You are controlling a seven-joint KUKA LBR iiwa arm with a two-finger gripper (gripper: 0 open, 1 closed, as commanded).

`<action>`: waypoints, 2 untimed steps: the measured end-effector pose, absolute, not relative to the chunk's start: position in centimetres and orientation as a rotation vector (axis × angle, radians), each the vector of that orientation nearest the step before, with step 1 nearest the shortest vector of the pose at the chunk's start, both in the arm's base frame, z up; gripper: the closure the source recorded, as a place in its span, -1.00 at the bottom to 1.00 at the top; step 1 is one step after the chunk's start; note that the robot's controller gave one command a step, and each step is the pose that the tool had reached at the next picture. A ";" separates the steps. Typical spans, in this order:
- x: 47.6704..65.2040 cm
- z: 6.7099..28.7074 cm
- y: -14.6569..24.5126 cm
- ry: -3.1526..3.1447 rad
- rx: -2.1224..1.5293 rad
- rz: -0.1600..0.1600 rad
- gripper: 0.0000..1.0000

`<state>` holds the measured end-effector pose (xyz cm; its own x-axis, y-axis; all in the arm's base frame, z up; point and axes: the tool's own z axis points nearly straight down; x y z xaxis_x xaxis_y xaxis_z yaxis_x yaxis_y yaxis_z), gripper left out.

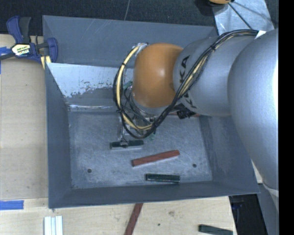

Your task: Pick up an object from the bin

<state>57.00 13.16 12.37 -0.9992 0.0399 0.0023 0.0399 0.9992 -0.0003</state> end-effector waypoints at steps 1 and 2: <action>56.2 19.1 12.4 -3.140 -0.060 0.000 1.00; 55.4 15.4 5.5 -3.143 0.059 0.001 -1.00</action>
Offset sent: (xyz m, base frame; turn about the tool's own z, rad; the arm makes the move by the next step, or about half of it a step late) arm -0.0167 -0.0756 0.0310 -0.0789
